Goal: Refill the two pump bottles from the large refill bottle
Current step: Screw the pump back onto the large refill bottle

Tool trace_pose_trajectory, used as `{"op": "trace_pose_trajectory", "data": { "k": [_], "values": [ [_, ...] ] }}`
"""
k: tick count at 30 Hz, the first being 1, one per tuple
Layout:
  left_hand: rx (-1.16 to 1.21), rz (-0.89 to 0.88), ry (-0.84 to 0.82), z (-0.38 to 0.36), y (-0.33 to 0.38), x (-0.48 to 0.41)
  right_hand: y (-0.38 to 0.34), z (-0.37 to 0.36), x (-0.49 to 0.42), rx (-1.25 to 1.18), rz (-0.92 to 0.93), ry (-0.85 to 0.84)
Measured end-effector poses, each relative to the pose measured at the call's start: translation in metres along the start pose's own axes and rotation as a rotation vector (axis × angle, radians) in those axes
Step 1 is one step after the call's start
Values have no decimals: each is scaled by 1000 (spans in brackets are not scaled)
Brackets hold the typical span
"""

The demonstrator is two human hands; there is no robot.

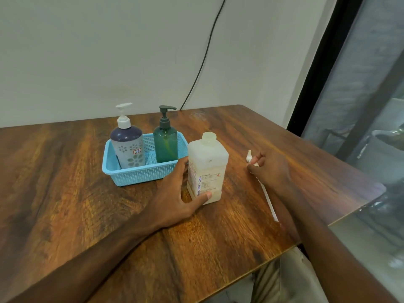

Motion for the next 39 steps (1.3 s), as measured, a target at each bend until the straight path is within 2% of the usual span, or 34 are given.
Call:
{"op": "trace_pose_trajectory", "data": {
  "k": [5, 10, 16, 21, 25, 29, 33, 39],
  "values": [
    [-4, -1, -4, 1, 1, 2, -32, -16, 11, -77, 36, -97],
    [-1, -5, -11, 1, 2, 1, -91, 24, 26, -319, 241, 3],
    [-16, 36, -22, 0, 2, 3, -172, 79, 47, -480, 517, 76],
    [-15, 54, -32, -3, 4, 5, -223, 127, 67, -566, 701, 145],
    [-17, 65, -44, -5, 6, 5, -248, 150, 71, -568, 779, 181],
    [-27, 64, -41, -4, 6, 4, -252, 142, 64, -554, 786, 168],
    [-27, 76, -26, -4, 2, 5, -230, 108, 53, -498, 702, 110],
    [-36, 81, -35, -5, 3, 6, -176, 39, 50, -410, 454, -48]
  ]
}}
Point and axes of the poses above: each hand's wrist, its own x-axis away from the middle knuckle, its own z-axis out of the back of the hand, y = z × x, the point moved 8 cm from there along -x, towards the middle knuckle, and after that the axes turned 9 degrees about -y, right-handed, at the moved point
